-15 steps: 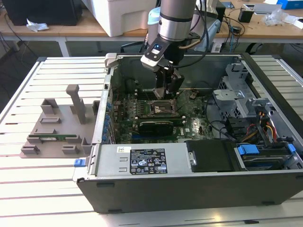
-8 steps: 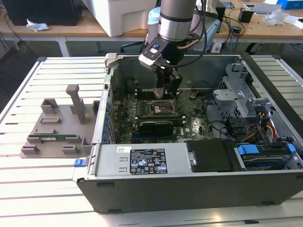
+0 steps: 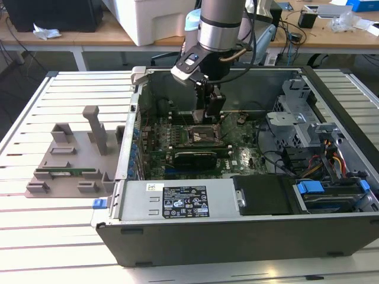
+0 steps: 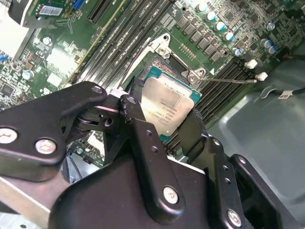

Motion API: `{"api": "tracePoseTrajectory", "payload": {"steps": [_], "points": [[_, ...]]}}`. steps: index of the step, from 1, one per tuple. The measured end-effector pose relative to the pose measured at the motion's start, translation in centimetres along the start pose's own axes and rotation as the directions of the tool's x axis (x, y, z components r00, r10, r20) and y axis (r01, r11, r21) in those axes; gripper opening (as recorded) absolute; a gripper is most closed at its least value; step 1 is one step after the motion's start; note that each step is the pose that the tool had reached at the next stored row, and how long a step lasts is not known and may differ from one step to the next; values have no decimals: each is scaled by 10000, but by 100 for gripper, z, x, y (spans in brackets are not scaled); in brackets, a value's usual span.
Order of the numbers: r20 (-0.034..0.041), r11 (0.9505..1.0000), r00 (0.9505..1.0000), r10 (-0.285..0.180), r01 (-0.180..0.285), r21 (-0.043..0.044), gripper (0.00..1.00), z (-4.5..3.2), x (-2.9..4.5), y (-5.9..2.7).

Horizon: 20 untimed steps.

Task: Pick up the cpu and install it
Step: 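Place the cpu into insertion slot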

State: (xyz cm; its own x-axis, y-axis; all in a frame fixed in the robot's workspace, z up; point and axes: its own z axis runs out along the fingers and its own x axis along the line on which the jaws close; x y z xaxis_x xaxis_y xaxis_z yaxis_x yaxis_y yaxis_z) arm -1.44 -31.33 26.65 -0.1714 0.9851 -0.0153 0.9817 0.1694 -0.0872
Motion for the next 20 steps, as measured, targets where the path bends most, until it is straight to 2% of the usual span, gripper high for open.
{"api": "tracePoseTrajectory", "payload": {"steps": [5, 9, 16, 18, 20], "points": [[-16, 9985, 9985, 543, -542, 14, 55, 0, 0, 0], [-39, 9944, 9944, 1060, -1060, 27, 55, 0, 0, 0], [-86, 9843, 9842, 1767, -1766, 47, 55, 1, 0, 0], [-105, 9793, 9793, 2022, -2021, 55, 55, 2, 0, 1], [-105, 9777, 9777, 2098, -2097, 59, 55, 3, 0, 1]]}}
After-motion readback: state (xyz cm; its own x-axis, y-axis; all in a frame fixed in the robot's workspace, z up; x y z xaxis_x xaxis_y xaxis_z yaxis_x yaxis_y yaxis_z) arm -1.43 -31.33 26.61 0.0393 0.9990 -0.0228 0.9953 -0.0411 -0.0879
